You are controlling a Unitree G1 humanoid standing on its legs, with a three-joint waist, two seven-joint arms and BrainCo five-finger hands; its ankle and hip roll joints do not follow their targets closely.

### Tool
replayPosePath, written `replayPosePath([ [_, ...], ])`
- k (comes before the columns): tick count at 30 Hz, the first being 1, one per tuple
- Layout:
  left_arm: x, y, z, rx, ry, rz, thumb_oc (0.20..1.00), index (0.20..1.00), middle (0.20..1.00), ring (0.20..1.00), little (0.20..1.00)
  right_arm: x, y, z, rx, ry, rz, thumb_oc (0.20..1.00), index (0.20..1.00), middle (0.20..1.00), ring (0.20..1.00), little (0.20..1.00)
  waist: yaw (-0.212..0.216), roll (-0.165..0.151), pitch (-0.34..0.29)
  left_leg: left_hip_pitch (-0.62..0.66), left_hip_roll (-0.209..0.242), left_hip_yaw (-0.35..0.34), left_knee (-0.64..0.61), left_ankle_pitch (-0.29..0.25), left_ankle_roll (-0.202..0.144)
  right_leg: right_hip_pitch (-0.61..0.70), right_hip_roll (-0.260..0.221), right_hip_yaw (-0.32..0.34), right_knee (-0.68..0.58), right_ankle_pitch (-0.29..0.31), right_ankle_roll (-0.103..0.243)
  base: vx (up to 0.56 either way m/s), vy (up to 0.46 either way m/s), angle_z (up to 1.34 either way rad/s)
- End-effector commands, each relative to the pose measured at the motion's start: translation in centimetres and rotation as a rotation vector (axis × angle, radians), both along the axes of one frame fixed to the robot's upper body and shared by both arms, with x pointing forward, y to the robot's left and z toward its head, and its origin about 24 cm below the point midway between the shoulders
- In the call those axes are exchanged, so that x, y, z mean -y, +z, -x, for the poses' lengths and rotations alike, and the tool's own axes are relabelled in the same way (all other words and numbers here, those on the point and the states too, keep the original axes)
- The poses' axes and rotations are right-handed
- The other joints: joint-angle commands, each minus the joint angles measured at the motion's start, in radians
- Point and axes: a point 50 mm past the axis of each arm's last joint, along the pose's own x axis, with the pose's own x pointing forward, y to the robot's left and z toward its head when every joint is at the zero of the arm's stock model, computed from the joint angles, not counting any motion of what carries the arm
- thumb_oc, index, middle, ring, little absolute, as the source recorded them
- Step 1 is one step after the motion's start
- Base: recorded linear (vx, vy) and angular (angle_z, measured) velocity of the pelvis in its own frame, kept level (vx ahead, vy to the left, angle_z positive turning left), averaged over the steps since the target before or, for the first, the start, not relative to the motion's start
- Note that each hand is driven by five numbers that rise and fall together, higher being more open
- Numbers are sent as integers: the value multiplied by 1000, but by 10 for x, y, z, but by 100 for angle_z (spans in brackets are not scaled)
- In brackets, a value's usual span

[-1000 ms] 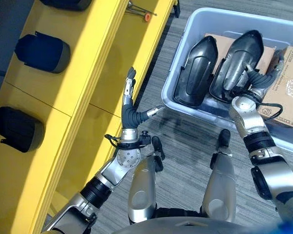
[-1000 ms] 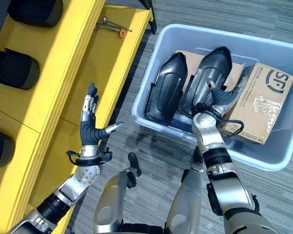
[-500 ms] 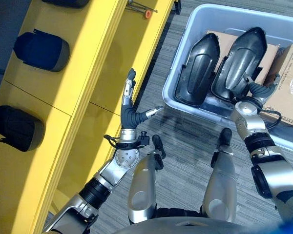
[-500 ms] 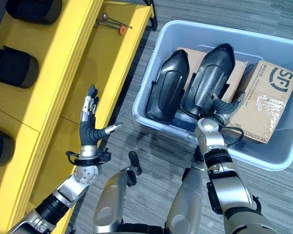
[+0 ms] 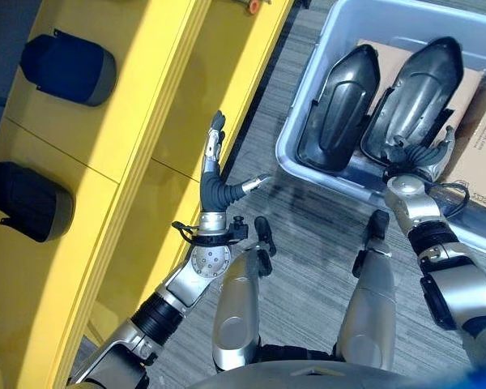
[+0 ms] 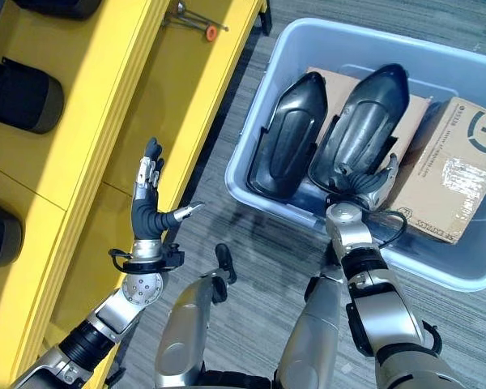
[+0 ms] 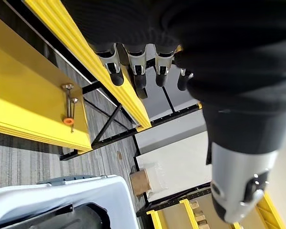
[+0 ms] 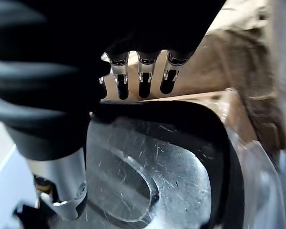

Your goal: Move parts from the plastic box to the shelf.

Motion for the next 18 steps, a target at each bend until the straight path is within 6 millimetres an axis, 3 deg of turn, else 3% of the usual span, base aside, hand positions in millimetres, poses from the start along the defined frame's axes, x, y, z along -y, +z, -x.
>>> replayPosePath([
  [1,-3,17,11,94,-34,53,1000,1000,1000,1000,1000,0,31,-7,69,9,141,1000,1000,1000,1000,1000,10,57,-8,-44,-2,-57,23,-14,11,-2,-42,-95,174,-88,-1,-9,-6,5],
  [10,-5,18,9,109,-22,43,1000,1000,1000,1000,1000,-4,19,-8,53,3,8,1000,1000,1000,1000,1000,20,56,-8,-71,-1,-62,23,-8,13,-24,-36,-100,183,-91,-4,-4,-5,2],
  [18,-4,19,9,112,-33,40,1000,1000,1000,1000,1000,6,17,-2,183,-74,-168,1000,1000,1000,1000,1000,17,60,-8,-79,-3,-61,26,-11,14,-36,-29,-97,191,-96,-6,0,0,0],
])
